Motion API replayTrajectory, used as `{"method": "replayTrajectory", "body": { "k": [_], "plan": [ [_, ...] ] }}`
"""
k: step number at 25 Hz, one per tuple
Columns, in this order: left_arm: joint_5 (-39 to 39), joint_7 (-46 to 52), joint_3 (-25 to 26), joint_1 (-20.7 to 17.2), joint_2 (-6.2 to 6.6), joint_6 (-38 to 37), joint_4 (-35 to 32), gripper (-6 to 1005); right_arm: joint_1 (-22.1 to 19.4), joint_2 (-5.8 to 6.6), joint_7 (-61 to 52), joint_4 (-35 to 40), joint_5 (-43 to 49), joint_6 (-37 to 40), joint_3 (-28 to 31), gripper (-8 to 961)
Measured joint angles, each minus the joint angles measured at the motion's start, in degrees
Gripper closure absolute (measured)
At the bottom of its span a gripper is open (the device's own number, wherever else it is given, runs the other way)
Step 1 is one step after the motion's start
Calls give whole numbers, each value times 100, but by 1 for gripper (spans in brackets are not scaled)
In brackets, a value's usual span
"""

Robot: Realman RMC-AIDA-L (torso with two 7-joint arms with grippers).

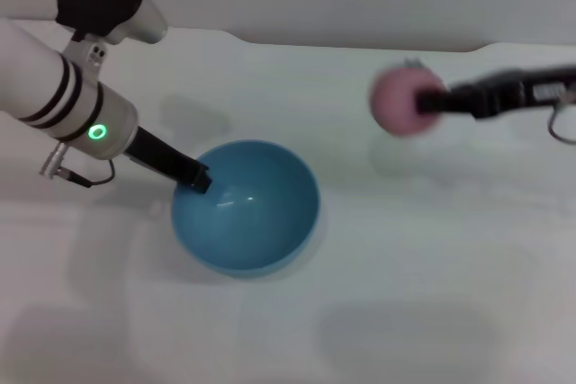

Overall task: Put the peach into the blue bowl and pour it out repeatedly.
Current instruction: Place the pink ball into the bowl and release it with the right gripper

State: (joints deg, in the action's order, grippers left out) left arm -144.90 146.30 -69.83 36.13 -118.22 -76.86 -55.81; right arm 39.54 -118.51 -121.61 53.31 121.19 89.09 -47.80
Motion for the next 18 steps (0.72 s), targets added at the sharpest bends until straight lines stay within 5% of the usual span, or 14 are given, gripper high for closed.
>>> {"method": "replayTrajectory", "body": {
  "k": [4,11,18],
  "plan": [
    [326,10,-308,75,-8,194,38,1000,89,-7,482,-38,-931,-7,-597,880],
    [583,127,-637,144,-21,294,63,1000,92,-13,508,-65,-942,-199,-1417,856],
    [883,300,-1210,231,-32,610,70,1000,105,-2,467,-359,-724,-256,-1601,831]
  ]
}}
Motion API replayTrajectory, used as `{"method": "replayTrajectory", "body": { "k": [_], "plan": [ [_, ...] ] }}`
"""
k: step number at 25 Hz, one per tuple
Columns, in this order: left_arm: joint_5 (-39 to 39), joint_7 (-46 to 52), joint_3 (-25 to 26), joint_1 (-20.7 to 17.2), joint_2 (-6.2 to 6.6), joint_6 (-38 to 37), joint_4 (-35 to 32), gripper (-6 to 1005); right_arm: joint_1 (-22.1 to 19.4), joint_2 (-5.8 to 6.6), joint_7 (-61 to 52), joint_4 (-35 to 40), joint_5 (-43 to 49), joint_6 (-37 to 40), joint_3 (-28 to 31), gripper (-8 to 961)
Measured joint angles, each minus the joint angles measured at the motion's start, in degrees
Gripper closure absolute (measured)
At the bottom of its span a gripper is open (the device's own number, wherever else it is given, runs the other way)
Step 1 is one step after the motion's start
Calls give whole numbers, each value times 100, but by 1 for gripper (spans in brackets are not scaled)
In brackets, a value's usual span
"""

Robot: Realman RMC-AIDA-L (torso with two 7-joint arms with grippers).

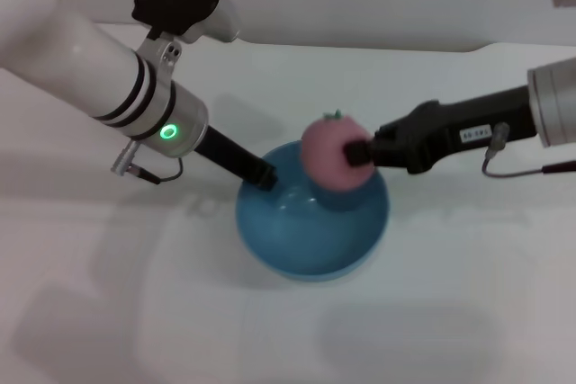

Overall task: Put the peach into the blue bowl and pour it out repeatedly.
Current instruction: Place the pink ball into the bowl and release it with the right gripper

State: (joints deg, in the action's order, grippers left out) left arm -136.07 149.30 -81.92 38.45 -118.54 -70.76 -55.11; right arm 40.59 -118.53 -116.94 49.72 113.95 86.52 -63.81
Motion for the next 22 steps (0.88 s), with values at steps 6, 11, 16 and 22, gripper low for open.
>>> {"method": "replayTrajectory", "body": {
  "k": [6,11,16,22],
  "plan": [
    [266,1,-9,20,-2,72,0,1000,71,-5,-10,-434,132,-123,-57,811],
    [319,-10,-12,23,0,133,0,1001,54,-6,-13,-488,143,-181,-124,793],
    [325,-10,-15,5,12,176,0,1001,-15,9,-89,-414,143,-179,-49,661],
    [333,-41,-35,-49,16,407,0,1001,-356,17,-346,137,107,-147,351,558]
  ]
}}
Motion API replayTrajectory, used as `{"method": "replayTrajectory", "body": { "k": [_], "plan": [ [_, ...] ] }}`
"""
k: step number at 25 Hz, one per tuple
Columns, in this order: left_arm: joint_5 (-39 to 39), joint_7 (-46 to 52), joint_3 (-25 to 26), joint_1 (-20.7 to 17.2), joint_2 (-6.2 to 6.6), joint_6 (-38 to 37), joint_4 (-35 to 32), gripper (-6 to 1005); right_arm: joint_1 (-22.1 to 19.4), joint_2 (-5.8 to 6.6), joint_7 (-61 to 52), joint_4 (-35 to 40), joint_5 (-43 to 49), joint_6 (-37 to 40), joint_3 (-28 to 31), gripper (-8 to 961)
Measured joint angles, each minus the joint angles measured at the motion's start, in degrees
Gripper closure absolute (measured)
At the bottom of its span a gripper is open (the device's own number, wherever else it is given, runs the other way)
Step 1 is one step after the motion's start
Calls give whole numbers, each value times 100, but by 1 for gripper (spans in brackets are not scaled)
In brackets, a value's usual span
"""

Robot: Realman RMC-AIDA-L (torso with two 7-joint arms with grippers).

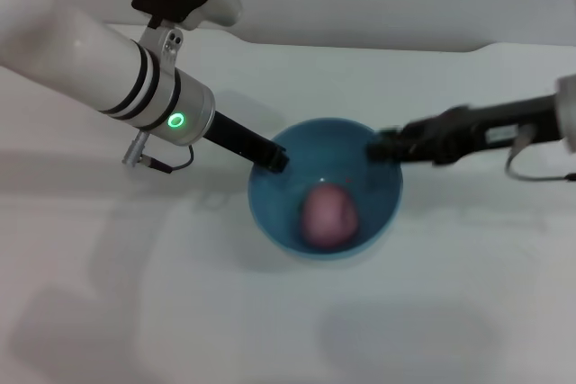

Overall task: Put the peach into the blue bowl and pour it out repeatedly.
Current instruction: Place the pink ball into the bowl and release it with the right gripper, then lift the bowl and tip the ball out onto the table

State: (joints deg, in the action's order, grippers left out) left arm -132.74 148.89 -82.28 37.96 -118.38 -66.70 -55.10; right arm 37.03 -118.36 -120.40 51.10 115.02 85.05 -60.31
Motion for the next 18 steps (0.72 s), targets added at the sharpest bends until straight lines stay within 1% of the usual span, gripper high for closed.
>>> {"method": "replayTrajectory", "body": {
  "k": [3,5,7,8,10,14,15,17,18],
  "plan": [
    [35,-18,-232,-52,-6,428,0,1000,-166,22,-155,68,60,3,762,552],
    [89,-24,-493,-107,-7,841,0,1000,-297,51,-279,-4,126,7,1416,552],
    [202,-27,-801,-168,-7,1375,0,1000,-517,68,-373,-73,155,7,2020,552],
    [283,-52,-1061,-224,-8,1810,-1,1000,-604,74,-391,-94,161,12,2222,552],
    [348,-140,-1363,-302,-13,2286,0,1000,-854,72,-399,-105,172,52,2661,551],
    [384,-374,-2213,-536,-17,3640,-36,1000,-1246,22,-401,-121,374,213,3306,551],
    [387,-394,-2798,-698,-19,4630,-55,1000,-1405,7,-403,-238,584,323,3696,551],
    [387,-394,-2798,-698,-19,4630,-55,1001,-1405,7,-403,-238,584,323,3696,551],
    [379,-397,-3014,-753,-17,5014,-39,1001,-1446,5,-404,-284,612,344,3772,551]
  ]
}}
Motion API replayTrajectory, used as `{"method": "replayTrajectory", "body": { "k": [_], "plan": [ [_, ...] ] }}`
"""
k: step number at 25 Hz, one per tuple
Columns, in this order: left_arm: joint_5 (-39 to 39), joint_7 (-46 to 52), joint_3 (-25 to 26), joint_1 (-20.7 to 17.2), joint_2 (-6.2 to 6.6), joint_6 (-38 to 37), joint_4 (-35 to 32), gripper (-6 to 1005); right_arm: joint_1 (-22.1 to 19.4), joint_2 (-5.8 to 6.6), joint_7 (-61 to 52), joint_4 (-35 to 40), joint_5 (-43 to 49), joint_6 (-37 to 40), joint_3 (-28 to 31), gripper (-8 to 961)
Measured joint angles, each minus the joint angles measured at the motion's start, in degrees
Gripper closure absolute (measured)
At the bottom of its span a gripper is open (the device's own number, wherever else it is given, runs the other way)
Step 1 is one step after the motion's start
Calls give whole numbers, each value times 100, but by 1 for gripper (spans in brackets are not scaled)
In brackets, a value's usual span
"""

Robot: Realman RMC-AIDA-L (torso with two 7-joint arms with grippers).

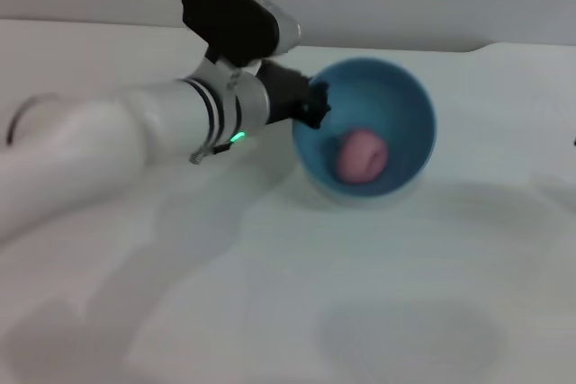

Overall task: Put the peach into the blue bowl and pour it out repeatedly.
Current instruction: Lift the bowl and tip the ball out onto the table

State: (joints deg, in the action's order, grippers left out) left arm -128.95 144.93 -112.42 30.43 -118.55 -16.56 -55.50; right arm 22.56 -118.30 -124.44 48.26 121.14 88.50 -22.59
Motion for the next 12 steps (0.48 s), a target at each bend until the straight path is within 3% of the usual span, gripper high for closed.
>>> {"method": "replayTrajectory", "body": {
  "k": [9,12],
  "plan": [
    [-64,-1177,-2442,-154,-48,4382,1037,1001,-168,0,11,-249,23,27,160,552],
    [-73,-1225,-2879,-109,-53,5196,1277,1001,-171,2,18,-300,23,1,164,552]
  ]
}}
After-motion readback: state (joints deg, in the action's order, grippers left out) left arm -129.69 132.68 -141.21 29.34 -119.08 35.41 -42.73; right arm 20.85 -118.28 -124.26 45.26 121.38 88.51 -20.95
